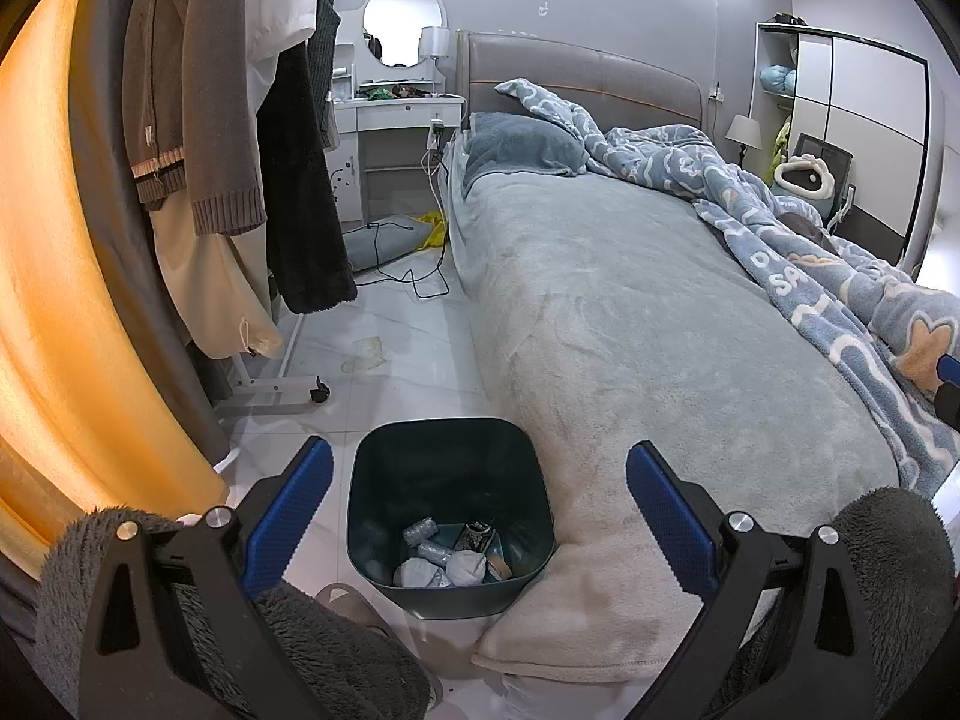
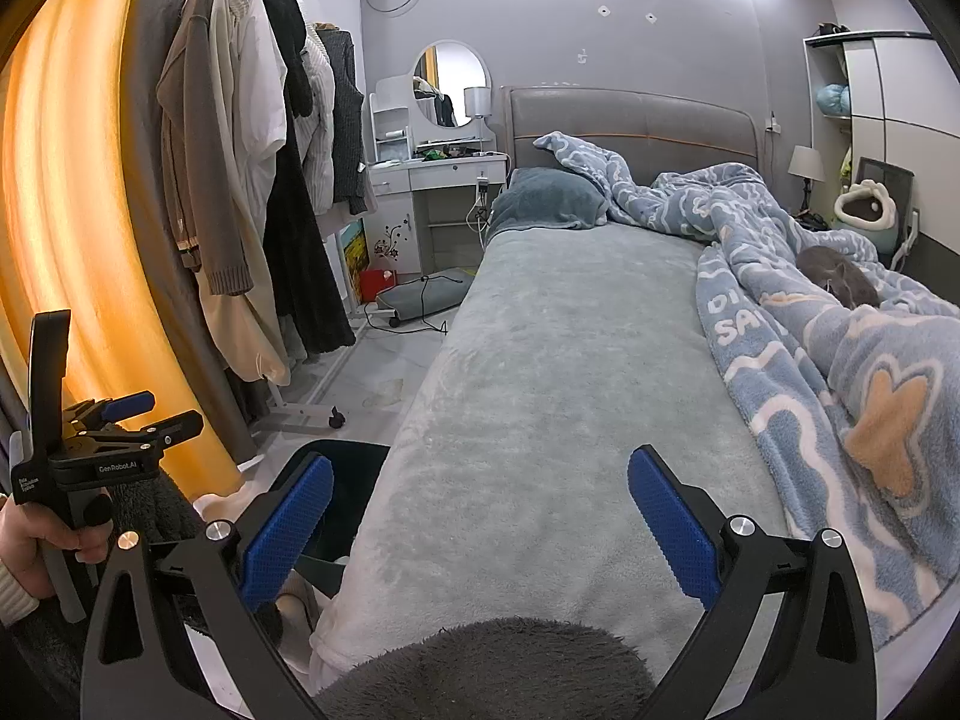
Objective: Collect trash
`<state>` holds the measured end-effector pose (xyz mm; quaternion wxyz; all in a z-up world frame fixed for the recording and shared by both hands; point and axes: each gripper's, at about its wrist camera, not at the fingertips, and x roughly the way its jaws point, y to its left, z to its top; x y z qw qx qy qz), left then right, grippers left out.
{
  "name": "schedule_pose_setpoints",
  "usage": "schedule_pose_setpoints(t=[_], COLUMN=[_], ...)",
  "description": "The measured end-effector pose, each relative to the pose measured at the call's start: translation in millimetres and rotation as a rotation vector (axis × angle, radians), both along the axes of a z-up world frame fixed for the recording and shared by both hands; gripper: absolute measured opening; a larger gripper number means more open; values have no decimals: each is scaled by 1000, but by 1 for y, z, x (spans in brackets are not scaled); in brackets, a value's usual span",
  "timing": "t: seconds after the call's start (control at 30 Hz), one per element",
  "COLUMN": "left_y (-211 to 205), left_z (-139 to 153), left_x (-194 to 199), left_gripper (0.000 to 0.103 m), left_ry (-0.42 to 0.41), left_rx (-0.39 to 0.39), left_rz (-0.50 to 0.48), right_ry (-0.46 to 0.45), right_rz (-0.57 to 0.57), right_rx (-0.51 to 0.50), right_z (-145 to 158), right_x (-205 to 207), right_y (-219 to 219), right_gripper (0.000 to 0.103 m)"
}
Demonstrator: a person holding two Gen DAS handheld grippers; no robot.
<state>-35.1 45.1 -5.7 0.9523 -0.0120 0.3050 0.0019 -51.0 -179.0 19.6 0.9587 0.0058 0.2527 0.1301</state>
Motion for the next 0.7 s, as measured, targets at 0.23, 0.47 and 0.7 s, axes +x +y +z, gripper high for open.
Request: schedule_pose_setpoints(t=[0.23,0.47,0.7], left_y=[0,0,0], left_z=[1,1,1], left_x=[1,1,1], left_gripper=[100,100,100], left_ry=[1,1,3], left_rx=[-1,-1,-1], left_rz=[0,0,0], right_ry=[0,0,0], right_rz=[0,-2,-2], right_rx=[0,1,2], right_z=[0,-1,0], right_x=[0,0,-1], right_y=[0,0,1], right_gripper=[100,100,100])
